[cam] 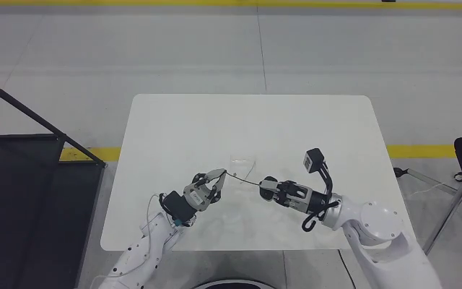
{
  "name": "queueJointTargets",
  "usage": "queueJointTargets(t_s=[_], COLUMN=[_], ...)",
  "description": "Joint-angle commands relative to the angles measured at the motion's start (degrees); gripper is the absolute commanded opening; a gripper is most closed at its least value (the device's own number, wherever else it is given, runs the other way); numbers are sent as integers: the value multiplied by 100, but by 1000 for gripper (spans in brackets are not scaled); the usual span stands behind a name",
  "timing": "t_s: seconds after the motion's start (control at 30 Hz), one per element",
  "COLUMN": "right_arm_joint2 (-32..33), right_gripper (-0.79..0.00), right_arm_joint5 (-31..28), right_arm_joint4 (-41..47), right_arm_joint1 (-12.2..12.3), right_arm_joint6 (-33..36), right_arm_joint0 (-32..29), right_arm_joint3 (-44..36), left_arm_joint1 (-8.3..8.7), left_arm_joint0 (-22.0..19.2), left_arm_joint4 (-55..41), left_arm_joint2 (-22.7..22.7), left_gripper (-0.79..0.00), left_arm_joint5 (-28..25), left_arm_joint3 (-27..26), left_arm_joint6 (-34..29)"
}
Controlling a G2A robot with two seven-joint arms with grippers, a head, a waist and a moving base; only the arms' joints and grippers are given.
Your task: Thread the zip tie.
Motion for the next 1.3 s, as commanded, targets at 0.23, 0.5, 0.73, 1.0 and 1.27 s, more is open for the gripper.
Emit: queueJointTargets(t_s=[0.23,0.5,0.73,1.0,1.27], right_arm_joint2=[-50,-18,56,28,-46], right_gripper=[-785,-785,-785,-785,-785], right_arm_joint5=[-40,-207,-457,-463,-598], right_arm_joint4=[85,283,628,656,642], right_arm_joint1=[-14,-23,-37,-46,-71], right_arm_joint6=[-33,-19,45,29,-167], right_arm_joint0=[31,-6,-72,-56,-75], right_arm_joint3=[19,62,134,155,134], left_arm_joint1=[0,0,0,0,4], left_arm_joint0=[0,0,0,0,70], left_arm_joint4=[0,0,0,0,4], left_arm_joint2=[0,0,0,0,4], left_gripper=[-785,-785,-785,-785,-785], left_arm_joint5=[0,0,0,0,-4], left_arm_joint3=[0,0,0,0,-166], left_arm_joint6=[0,0,0,0,-224])
